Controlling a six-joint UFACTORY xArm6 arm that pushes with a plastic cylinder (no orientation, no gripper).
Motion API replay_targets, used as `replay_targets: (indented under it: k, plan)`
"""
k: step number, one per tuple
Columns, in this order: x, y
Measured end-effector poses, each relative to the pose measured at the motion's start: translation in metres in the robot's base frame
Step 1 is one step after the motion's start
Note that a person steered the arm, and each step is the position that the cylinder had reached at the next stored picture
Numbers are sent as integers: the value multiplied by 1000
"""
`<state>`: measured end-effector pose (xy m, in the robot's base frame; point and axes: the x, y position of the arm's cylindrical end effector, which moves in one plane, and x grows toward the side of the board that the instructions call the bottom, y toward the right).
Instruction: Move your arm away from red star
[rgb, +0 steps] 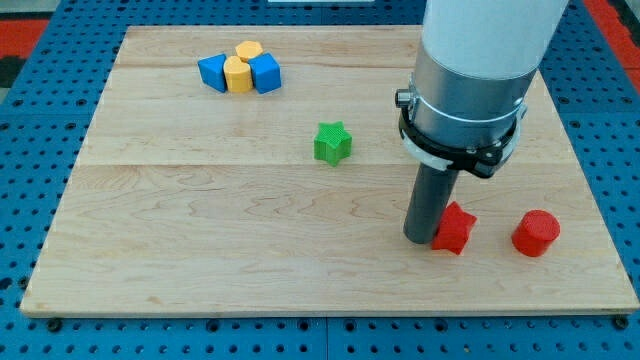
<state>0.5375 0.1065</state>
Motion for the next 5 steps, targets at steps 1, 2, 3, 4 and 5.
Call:
replay_targets:
  k: [1,2,3,4,5]
  plan:
    - [1,17]
    - [-11,-19]
    - [-19,-56]
    - [-19,-56]
    - [-19,-55]
